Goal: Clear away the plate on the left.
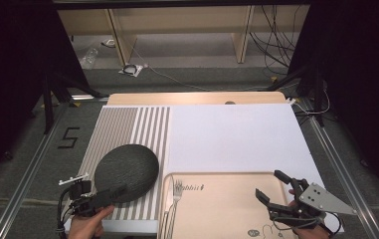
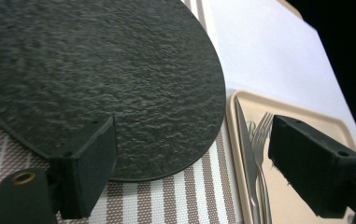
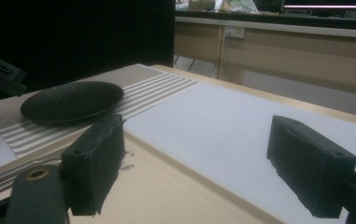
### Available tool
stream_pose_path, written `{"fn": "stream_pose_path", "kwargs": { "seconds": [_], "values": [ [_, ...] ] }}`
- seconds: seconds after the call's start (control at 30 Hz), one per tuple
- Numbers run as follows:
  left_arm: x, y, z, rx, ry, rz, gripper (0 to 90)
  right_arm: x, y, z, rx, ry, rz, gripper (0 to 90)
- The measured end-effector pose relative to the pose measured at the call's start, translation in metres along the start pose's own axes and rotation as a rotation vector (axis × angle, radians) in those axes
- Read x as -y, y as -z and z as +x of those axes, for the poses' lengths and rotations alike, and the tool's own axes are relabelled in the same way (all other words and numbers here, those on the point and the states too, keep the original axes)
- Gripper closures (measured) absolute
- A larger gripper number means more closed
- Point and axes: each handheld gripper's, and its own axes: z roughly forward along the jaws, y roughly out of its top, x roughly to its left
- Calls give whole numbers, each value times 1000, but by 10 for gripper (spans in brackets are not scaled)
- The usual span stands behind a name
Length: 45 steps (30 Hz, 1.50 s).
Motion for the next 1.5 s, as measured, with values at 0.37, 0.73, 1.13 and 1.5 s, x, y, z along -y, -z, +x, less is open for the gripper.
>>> {"fn": "stream_pose_path", "kwargs": {
  "seconds": [0.37,0.73,1.13,1.5],
  "values": [
    [7,5,12,-1,127,-29,156,0,0,-1,-2,-11,-4,200],
    [12,8,28,51,315,-49,156,0,0,0,-7,-12,-5,198],
    [14,7,34,46,391,-61,156,0,0,0,-9,-17,-6,195],
    [18,1,46,64,521,-72,158,0,0,0,-18,-21,-12,182]
  ]
}}
